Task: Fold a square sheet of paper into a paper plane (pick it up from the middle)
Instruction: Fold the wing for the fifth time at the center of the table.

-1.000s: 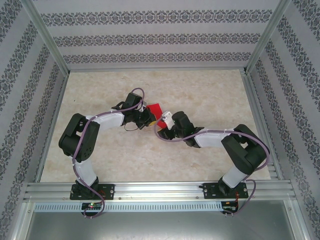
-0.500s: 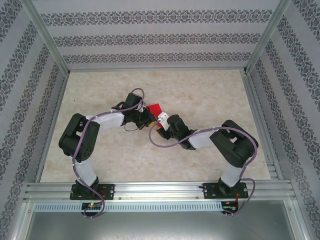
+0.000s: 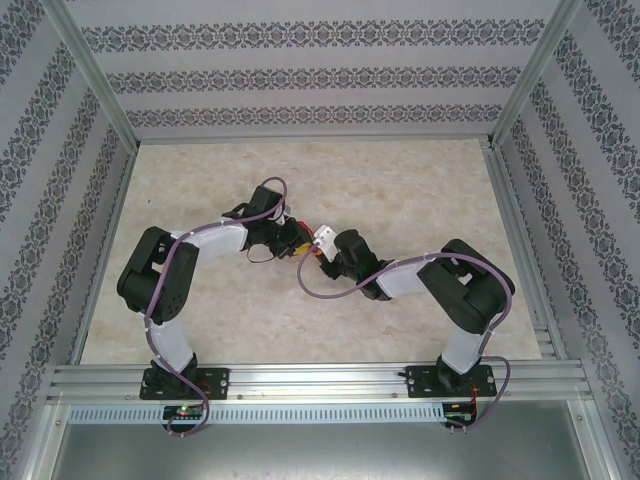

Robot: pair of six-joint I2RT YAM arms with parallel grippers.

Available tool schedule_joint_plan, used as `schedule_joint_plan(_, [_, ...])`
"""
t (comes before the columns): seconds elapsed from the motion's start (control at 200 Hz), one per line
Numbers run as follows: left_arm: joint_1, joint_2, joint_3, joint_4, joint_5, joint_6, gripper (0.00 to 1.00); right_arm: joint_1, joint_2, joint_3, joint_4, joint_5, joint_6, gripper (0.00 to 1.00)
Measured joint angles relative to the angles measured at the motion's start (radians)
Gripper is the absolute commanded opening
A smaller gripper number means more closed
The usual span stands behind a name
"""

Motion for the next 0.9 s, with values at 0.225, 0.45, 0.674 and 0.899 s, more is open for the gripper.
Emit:
schedule_joint_plan(0.225, [0.085, -0.063, 0.000, -0.065, -0.028, 0.034, 0.44, -0.019, 0.000, 0.000, -0.009, -0.113, 0.094, 0.02])
schedule_joint_plan(0.45, [0.128, -0.154, -0.043, -0.029, -0.036, 0.053, 0.50, -0.053, 0.003, 0.002, -0.010, -0.241, 0.258, 0.00])
schedule_joint_plan(0.674, [0.127, -0.164, -0.149, 0.069, -0.006, 0.069, 0.43, -0.054, 0.052, 0.034, -0.009, -0.346, 0.409, 0.00])
schedule_joint_plan(0.899, [0.103, -0.164, -0.203, 0.134, 0.024, 0.111, 0.33, -0.079, 0.114, 0.060, 0.005, -0.441, 0.543, 0.00])
